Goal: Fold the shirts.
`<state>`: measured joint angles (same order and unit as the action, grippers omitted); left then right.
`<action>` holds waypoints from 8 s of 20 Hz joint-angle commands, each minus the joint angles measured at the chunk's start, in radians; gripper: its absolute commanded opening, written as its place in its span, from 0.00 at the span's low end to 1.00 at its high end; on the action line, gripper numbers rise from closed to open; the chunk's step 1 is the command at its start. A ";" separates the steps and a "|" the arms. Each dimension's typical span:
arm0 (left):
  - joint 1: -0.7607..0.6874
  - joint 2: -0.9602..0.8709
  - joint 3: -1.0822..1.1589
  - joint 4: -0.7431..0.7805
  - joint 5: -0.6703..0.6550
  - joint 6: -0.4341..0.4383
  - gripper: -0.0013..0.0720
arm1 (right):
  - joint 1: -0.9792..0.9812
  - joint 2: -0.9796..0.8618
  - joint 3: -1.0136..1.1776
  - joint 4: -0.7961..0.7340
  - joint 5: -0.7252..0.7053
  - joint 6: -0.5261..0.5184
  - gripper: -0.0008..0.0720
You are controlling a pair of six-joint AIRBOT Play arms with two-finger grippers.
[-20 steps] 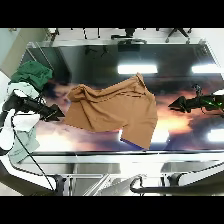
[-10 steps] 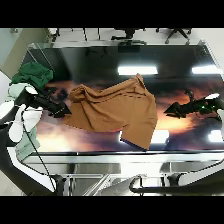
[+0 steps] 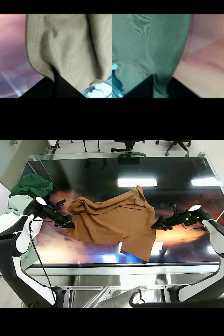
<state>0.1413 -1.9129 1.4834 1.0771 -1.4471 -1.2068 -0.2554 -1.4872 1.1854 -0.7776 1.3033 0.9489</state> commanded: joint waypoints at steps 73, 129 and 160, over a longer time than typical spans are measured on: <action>0.136 1.168 0.375 -0.546 0.382 -0.031 0.03 | 0.019 1.102 0.415 0.091 -0.687 -0.206 0.04; 0.074 0.204 0.080 -0.022 -0.057 -0.130 0.92 | -0.265 0.307 0.252 -0.299 -0.012 0.276 0.52; -0.053 0.472 -0.533 0.130 0.158 -0.161 0.03 | -0.258 0.544 -0.553 -0.246 -0.038 0.319 0.04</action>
<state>0.0822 -1.4921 0.9901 1.0195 -1.2518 -1.2762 -0.4927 -1.0138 0.6243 -0.8829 1.2171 1.1210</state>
